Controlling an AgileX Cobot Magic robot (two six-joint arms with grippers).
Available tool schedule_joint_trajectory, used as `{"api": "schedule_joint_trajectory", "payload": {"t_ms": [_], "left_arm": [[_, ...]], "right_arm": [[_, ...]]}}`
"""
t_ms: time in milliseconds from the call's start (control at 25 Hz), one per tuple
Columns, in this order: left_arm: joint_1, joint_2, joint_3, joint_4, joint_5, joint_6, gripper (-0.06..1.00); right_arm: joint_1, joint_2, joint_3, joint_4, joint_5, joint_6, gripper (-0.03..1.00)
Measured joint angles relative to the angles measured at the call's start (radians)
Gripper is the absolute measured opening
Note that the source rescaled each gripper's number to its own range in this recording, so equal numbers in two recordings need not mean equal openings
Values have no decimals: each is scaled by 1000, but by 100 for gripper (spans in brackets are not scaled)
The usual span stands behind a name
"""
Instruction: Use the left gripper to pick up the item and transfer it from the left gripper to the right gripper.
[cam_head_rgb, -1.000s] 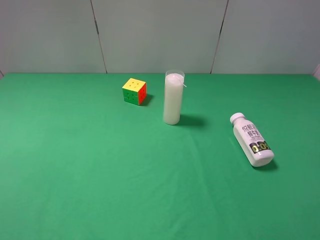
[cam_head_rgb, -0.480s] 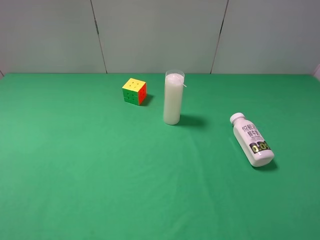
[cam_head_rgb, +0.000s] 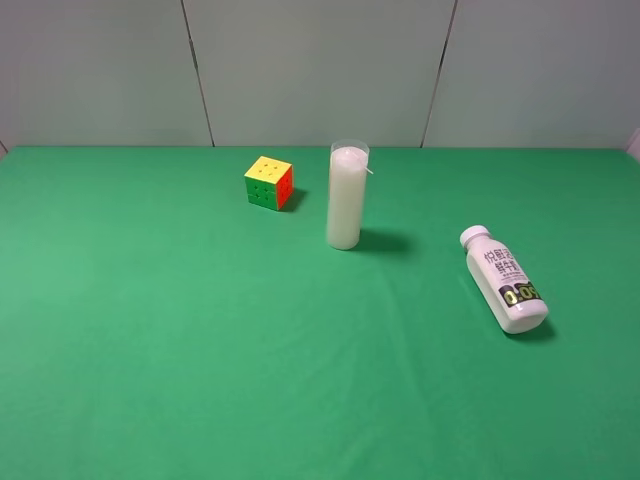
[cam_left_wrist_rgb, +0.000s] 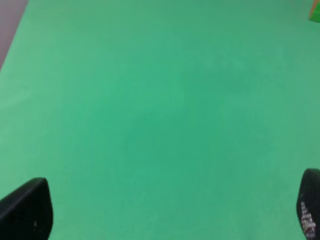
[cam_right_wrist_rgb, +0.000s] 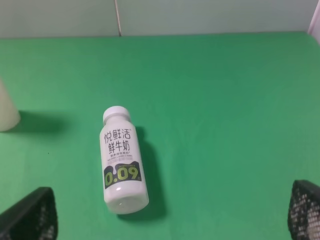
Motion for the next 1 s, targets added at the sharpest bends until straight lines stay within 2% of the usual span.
{"api": "schedule_joint_trajectory", "payload": {"t_ms": [200, 440, 1000], "left_arm": [[1, 0, 0, 0, 0, 0, 94], [78, 0, 0, 0, 0, 0, 94], [76, 0, 0, 0, 0, 0, 94]], "right_arm": [[0, 0, 0, 0, 0, 0, 100], [0, 0, 0, 0, 0, 0, 100], [0, 0, 0, 0, 0, 0, 100]]}}
